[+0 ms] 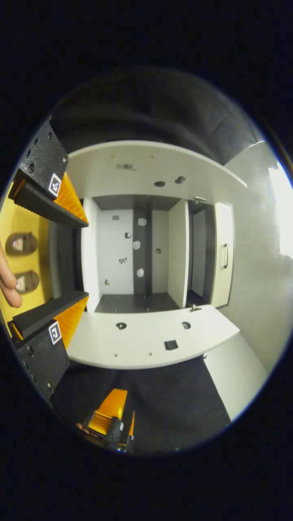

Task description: Grab one shoe with the right hand and put it into the shoe cabinet, grab the other shoe with the left hand and put it into the shoe cabinet; then close the right door with the right hand and the left door with the left hand.

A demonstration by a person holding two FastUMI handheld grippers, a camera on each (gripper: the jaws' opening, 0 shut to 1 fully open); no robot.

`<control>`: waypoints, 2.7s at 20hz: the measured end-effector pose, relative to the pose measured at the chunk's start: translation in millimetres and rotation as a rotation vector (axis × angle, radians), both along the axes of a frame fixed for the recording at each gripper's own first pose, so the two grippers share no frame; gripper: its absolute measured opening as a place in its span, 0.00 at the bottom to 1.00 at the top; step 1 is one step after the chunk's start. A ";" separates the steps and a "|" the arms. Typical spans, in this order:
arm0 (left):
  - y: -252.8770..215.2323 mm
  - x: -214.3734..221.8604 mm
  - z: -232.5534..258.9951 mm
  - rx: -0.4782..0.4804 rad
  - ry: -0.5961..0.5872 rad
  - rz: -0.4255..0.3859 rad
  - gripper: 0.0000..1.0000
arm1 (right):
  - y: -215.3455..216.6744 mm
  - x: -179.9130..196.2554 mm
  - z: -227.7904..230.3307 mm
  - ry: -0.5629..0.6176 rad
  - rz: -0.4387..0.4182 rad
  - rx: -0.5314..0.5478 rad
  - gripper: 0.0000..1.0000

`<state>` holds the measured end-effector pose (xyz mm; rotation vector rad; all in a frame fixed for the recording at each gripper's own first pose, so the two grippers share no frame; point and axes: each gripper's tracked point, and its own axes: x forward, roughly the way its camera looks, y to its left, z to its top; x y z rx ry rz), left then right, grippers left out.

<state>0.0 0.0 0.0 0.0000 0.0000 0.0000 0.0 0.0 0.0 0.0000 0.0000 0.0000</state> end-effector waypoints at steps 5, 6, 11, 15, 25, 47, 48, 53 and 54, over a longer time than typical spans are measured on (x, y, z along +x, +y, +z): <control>71.1 5.2 7.4 0.003 -0.012 0.057 0.92 | 42.0 -0.9 -14.9 0.025 0.060 0.038 1.00; 78.1 4.4 7.4 0.015 -0.018 0.060 0.92 | 47.0 -0.1 -16.4 0.027 0.069 0.033 0.98; 84.7 3.5 1.4 -0.007 -0.025 0.049 0.98 | 60.8 1.7 -22.0 0.033 0.090 0.012 0.99; 89.0 2.4 -4.7 -0.023 -0.030 0.048 0.95 | 72.3 5.8 -26.8 0.035 0.091 -0.009 0.99; 95.9 2.4 -20.3 -0.033 -0.011 0.035 0.95 | 114.1 32.5 -102.3 0.132 0.135 -0.036 0.94; 89.8 -16.1 -58.3 -0.050 0.005 0.038 0.95 | 253.6 -17.0 -451.4 0.785 0.396 -0.044 0.88; 89.6 -15.1 -59.9 -0.051 0.011 0.039 0.95 | 252.7 -16.1 -459.2 0.800 0.379 -0.064 0.88; 84.7 -11.5 -71.2 -0.041 0.038 0.030 0.95 | 242.6 -5.3 -483.2 0.861 0.288 -0.083 0.66; 84.7 -10.7 -71.9 -0.038 0.038 0.033 0.95 | 245.6 -4.3 -486.7 0.877 0.301 -0.072 0.53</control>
